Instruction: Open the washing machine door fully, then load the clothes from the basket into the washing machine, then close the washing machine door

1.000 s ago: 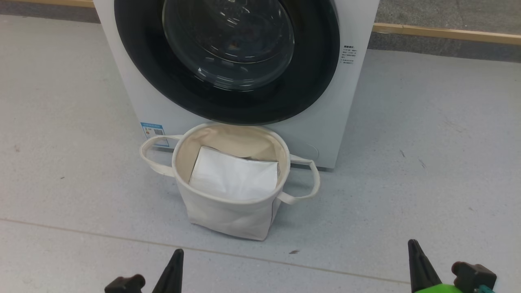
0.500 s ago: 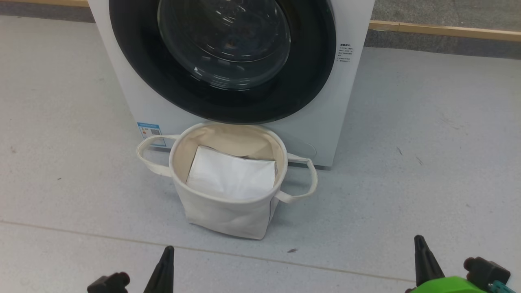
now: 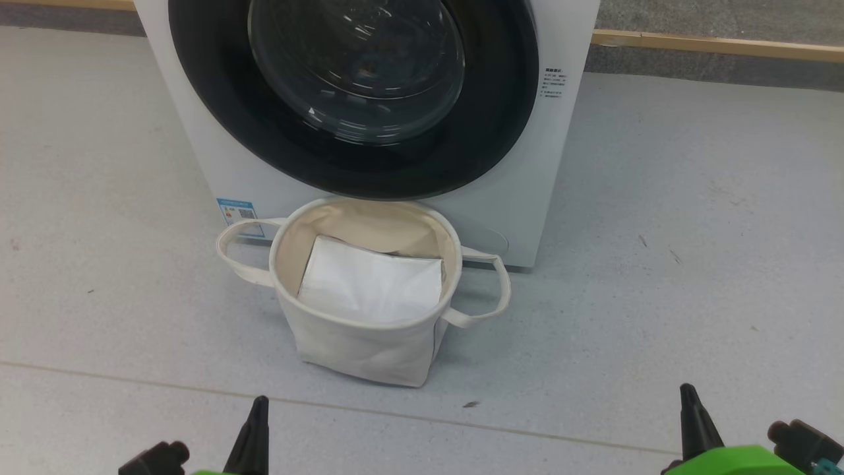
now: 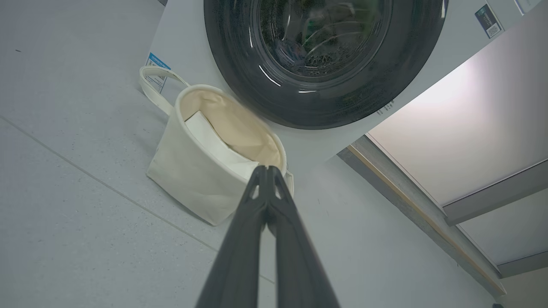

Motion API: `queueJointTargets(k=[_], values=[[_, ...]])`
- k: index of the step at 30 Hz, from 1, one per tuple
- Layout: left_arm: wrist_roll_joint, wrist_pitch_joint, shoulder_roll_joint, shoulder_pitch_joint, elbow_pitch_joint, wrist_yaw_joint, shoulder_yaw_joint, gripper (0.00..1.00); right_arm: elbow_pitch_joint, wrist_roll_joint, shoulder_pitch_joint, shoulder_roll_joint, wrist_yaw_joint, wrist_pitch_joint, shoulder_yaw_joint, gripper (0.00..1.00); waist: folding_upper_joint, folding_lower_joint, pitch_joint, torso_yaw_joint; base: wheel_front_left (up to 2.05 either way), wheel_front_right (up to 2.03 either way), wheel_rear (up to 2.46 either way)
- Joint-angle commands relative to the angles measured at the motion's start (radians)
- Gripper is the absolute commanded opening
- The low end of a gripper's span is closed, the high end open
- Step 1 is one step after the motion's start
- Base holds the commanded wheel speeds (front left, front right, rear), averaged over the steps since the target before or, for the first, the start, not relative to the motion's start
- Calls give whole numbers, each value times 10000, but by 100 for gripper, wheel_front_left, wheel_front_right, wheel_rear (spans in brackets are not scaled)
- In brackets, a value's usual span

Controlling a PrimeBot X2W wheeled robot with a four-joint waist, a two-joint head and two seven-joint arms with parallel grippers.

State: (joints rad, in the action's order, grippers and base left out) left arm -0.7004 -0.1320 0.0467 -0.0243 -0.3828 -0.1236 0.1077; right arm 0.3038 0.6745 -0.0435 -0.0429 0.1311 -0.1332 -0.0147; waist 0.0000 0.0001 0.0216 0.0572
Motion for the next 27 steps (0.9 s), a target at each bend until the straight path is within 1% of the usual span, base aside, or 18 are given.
queueJointTargets(k=[1,3,27], values=[[-384,62,84,-529,411,-26,-272,0,-372,389,586,-91,-1,88,-9,0,0,0,-7,-15,0,0,0],[-497,90,85,-533,423,-27,-295,0,-375,505,598,-92,-1,117,-20,0,0,0,-10,-22,0,0,0],[-3314,819,102,-627,733,-41,-871,0,-446,3391,892,-109,-2,853,-304,0,0,0,-86,-200,0,0,0]])
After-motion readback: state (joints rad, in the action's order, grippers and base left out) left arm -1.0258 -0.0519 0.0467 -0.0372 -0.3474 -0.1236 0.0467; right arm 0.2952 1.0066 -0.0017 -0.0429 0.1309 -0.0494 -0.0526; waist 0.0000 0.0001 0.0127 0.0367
